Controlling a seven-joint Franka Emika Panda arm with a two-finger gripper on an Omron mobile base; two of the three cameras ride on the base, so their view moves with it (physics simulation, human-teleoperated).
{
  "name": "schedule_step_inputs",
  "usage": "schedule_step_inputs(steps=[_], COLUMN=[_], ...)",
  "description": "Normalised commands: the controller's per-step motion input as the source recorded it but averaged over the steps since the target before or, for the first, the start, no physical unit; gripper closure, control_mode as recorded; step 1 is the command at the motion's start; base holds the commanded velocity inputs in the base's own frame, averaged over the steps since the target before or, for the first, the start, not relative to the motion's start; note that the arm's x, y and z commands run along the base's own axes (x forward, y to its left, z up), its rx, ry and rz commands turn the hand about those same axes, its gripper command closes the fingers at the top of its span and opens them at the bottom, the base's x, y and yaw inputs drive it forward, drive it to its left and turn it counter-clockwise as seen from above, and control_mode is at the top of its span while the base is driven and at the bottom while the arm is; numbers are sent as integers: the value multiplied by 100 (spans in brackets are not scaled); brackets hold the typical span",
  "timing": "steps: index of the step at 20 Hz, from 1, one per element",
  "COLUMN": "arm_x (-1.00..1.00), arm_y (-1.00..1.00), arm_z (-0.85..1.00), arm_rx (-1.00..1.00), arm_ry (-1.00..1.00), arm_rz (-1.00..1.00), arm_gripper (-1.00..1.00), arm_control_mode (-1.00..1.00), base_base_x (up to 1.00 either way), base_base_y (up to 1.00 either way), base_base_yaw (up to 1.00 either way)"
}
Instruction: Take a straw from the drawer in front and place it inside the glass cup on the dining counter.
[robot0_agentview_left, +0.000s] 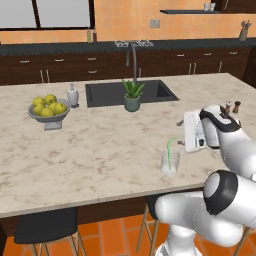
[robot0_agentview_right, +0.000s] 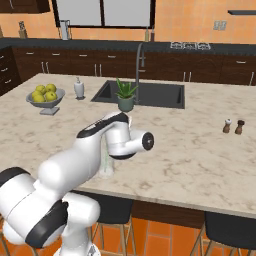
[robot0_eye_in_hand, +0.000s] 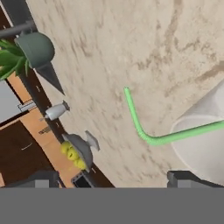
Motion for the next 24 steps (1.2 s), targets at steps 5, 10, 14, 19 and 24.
schedule_step_inputs(steps=[5,10,14,19,24], arm_x=[-39,-66,-80,-65,-29], arm_y=[-31,-32,-23,-8,0], arm_z=[51,58,43,26,0], arm_rx=[0,0,0,0,0], arm_ry=[2,0,0,0,0], arm_rz=[-6,-2,0,0,0], arm_gripper=[-100,-100,-100,-100,-100], arm_control_mode=[-100,-100,-100,-100,-100], base_base_x=[0,0,0,0,0], base_base_y=[0,0,0,0,0], base_base_yaw=[0,0,0,0,0])
